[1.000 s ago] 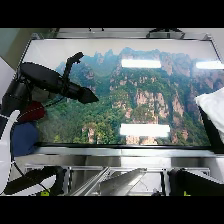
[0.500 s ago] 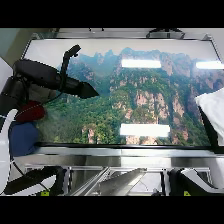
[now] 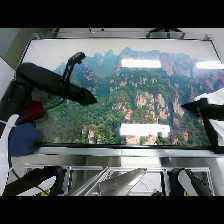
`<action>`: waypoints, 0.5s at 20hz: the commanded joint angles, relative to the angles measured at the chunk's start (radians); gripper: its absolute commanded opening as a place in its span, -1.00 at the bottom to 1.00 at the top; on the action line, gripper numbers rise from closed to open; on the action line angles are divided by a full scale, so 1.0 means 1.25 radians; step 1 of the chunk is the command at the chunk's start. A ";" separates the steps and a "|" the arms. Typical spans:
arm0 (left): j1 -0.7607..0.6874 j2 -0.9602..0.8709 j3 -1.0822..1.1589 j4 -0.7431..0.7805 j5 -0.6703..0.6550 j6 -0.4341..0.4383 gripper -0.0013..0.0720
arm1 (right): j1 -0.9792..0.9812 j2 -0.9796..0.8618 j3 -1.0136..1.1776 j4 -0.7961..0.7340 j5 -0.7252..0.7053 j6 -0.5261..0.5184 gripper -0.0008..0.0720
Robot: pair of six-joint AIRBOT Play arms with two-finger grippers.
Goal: Fold the shirts.
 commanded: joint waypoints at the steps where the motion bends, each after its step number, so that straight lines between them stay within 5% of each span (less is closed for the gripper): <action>1: -0.045 0.098 -0.195 0.018 -0.050 -0.040 -0.93 | 0.217 0.098 -0.136 -0.007 -0.060 0.002 -0.92; 5: -0.063 0.241 -0.401 0.017 -0.139 -0.094 -0.93 | 0.344 0.139 -0.221 -0.049 -0.153 0.012 -0.92; 10: -0.063 0.309 -0.436 0.017 -0.144 -0.110 -0.93 | 0.353 0.138 -0.221 -0.045 -0.164 0.012 -0.92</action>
